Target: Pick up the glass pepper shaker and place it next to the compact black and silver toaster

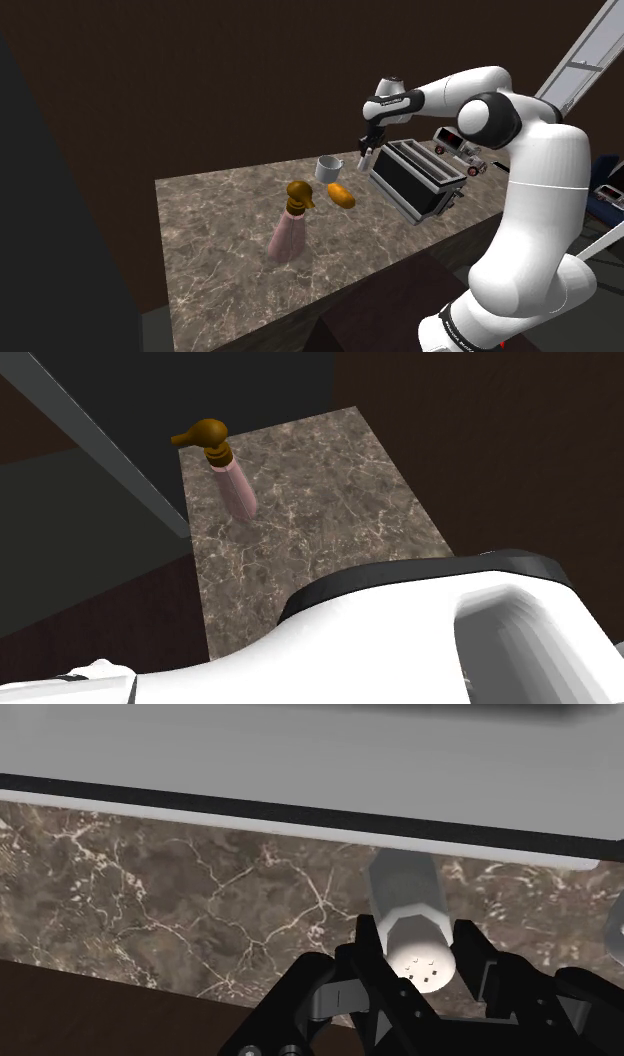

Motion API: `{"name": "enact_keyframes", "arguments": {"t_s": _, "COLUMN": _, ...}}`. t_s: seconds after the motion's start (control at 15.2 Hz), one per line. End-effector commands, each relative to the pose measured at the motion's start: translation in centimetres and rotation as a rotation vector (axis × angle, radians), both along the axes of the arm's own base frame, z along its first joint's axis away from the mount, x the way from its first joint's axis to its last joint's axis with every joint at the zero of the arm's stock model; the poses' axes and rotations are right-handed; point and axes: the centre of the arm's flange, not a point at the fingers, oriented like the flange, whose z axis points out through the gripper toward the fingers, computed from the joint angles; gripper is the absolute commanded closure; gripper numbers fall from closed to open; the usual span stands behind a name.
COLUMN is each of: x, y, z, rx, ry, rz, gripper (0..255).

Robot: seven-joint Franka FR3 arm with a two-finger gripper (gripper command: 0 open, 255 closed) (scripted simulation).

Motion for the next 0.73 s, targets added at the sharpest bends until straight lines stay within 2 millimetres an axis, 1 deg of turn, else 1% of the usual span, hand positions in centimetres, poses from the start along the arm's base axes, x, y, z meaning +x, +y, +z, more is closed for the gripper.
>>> {"name": "enact_keyframes", "arguments": {"t_s": 0.0, "x": -0.11, "y": -0.01, "z": -1.08, "rx": 0.0, "ry": 0.0, "rz": 0.0, "gripper": 255}}
{"name": "enact_keyframes", "arguments": {"t_s": 0.46, "x": -0.11, "y": -0.01, "z": -1.08, "rx": 0.0, "ry": 0.0, "rz": 0.0, "gripper": 255}}
{"name": "enact_keyframes", "arguments": {"t_s": 0.53, "x": -0.11, "y": -0.02, "z": -1.08, "rx": 0.0, "ry": 0.0, "rz": 0.0, "gripper": 0}}
{"name": "enact_keyframes", "arguments": {"t_s": 0.66, "x": -0.11, "y": -0.02, "z": -1.08, "rx": 0.0, "ry": 0.0, "rz": 0.0, "gripper": 0}}
